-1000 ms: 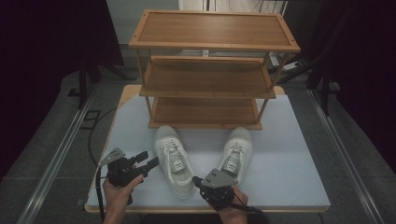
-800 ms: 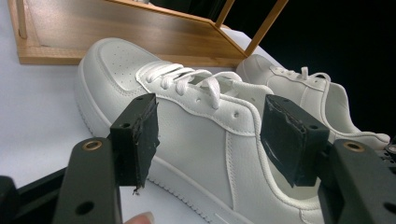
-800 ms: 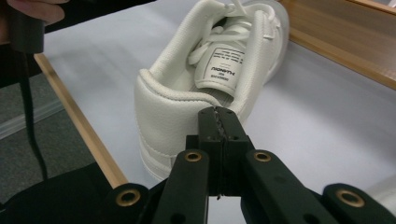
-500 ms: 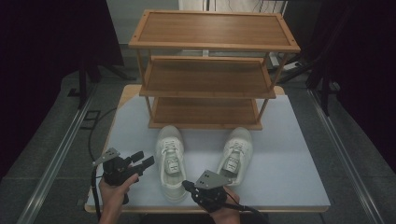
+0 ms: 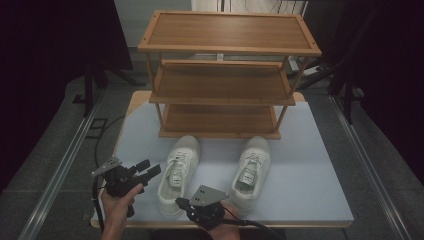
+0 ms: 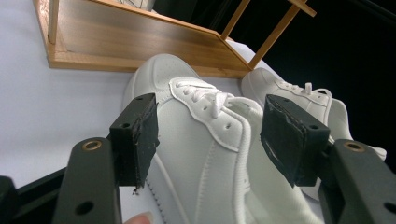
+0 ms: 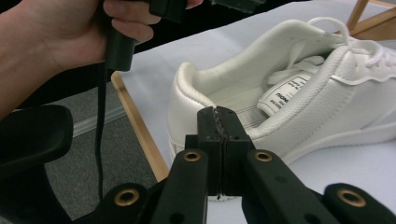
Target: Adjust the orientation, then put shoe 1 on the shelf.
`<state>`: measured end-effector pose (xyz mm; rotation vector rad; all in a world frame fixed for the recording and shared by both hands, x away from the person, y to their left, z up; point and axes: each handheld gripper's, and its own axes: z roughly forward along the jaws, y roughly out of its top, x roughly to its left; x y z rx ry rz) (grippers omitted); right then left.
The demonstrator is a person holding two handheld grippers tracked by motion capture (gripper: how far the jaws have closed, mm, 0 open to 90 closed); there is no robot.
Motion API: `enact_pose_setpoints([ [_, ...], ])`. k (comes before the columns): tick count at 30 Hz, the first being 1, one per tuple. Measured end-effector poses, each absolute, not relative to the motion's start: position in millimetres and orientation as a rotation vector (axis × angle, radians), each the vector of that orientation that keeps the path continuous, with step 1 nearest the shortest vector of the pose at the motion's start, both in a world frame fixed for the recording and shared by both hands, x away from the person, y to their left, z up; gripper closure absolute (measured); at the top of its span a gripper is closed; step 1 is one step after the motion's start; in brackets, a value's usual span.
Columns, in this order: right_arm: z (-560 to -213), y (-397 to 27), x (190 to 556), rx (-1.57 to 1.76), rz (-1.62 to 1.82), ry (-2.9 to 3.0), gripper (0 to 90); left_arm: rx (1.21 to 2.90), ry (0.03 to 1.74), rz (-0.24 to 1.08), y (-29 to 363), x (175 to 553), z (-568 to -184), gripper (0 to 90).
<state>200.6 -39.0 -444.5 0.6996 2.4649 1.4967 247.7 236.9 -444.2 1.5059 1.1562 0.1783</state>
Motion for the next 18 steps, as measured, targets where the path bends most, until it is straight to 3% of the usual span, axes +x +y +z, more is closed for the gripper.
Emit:
enact_pose_setpoints([
  [5, -442, -50, 195, 0.701, 1.503, 2.426, 88.1, 1.504, 1.144, 0.176, 235, 247, -441, 36.6],
  [9, -433, -87, 193, 0.748, 1.518, 2.331, 86.9, 1.505, 1.136, 0.178, 233, 246, -439, 36.2],
  [18, -424, -148, 202, 0.886, 1.643, 2.217, 76.2, 1.532, 1.131, 0.158, 224, 246, -442, 33.9],
])
